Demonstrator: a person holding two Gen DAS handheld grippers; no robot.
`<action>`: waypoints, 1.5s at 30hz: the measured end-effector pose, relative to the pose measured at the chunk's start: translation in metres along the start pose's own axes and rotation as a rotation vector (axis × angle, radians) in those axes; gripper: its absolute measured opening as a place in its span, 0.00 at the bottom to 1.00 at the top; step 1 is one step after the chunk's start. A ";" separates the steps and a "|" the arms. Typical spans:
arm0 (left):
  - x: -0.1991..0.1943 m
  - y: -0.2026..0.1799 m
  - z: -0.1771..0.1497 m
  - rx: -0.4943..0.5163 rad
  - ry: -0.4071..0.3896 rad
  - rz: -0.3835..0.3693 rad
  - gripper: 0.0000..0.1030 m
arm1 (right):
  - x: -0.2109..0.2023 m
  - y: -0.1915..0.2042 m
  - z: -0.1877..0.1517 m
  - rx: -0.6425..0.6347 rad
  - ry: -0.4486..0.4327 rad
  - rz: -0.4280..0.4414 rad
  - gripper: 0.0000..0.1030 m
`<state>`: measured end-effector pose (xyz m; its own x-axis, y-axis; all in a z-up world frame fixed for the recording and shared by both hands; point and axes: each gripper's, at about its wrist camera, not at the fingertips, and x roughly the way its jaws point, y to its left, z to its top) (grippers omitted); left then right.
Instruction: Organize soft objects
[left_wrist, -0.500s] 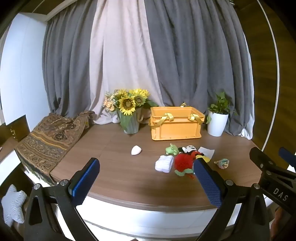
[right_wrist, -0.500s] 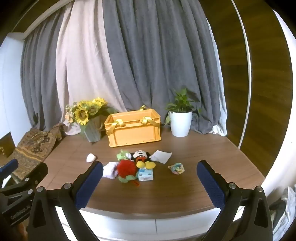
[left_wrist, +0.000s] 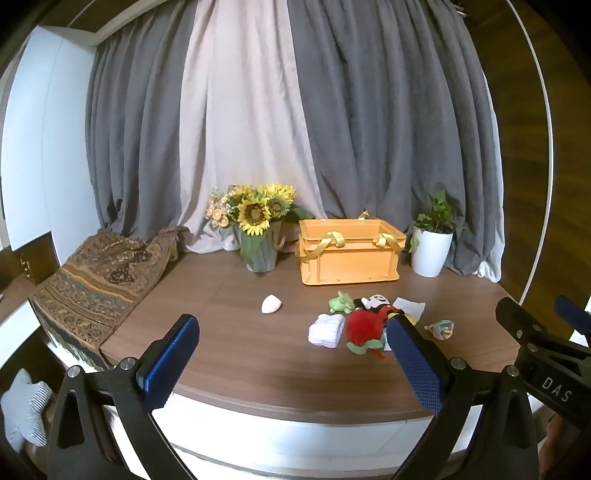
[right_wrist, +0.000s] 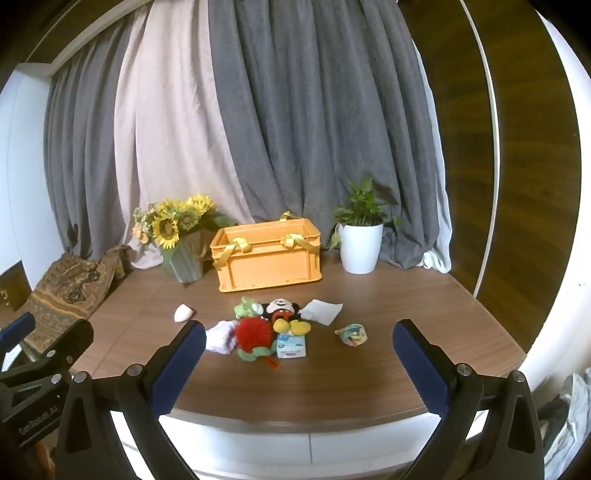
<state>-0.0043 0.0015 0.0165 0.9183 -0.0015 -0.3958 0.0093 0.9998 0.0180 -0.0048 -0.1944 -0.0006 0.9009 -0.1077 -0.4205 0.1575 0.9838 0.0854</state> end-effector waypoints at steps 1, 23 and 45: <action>-0.001 -0.001 0.001 0.003 -0.003 0.002 1.00 | 0.000 0.002 -0.002 -0.013 0.001 -0.004 1.00; -0.001 -0.006 -0.001 0.011 -0.017 0.010 1.00 | -0.006 -0.001 0.002 -0.006 -0.006 -0.025 1.00; 0.000 -0.008 -0.002 0.010 -0.020 0.015 1.00 | -0.005 -0.002 0.001 -0.010 -0.007 -0.023 1.00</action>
<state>-0.0053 -0.0069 0.0142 0.9262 0.0128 -0.3768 -0.0003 0.9994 0.0333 -0.0096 -0.1959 0.0024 0.8997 -0.1315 -0.4163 0.1743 0.9825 0.0663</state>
